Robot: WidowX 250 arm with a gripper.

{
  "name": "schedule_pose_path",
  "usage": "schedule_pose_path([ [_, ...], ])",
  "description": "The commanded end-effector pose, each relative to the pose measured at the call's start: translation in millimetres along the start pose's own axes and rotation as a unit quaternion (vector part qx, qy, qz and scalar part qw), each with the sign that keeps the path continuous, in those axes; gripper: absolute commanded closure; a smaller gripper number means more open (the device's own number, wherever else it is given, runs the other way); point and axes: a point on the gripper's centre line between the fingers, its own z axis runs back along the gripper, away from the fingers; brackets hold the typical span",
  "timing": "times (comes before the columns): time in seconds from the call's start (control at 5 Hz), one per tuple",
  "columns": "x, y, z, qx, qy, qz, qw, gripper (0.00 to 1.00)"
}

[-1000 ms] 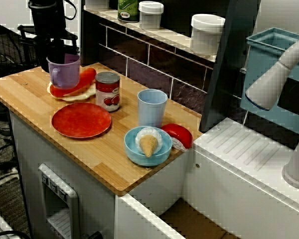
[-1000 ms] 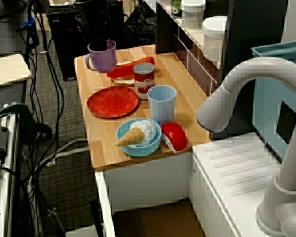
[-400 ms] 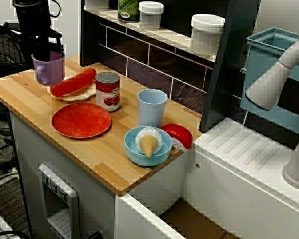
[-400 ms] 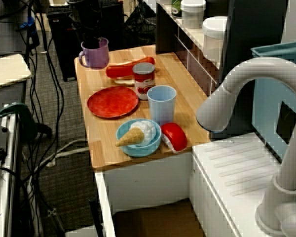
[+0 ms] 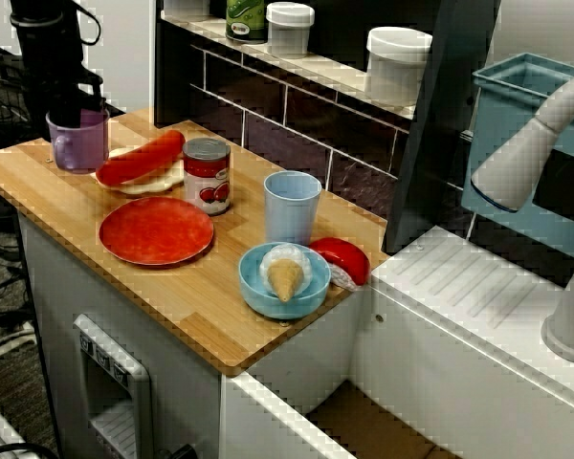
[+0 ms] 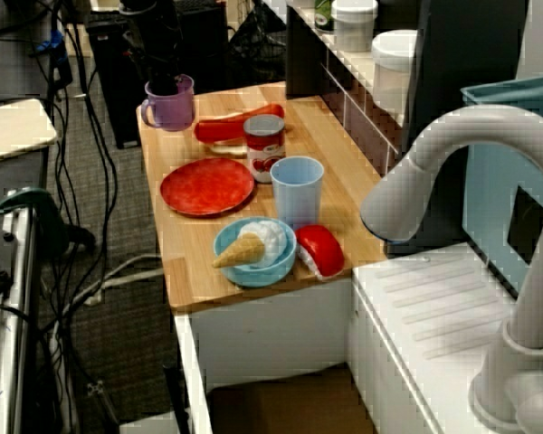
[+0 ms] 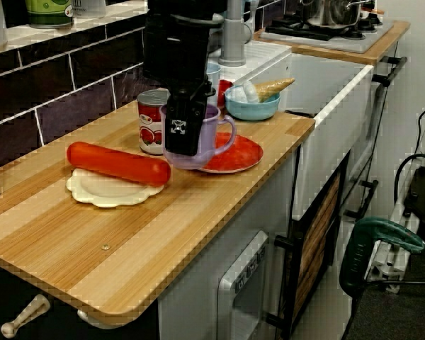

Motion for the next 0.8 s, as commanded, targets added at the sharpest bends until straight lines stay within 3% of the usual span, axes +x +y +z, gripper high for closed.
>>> schedule_pose_path([
  [0.0,0.8,16.1,-1.9,0.006,-0.012,-0.003,0.9999,1.0],
  [0.6,4.8,25.5,-23.8,0.03,-0.024,-0.011,0.9992,1.0],
])
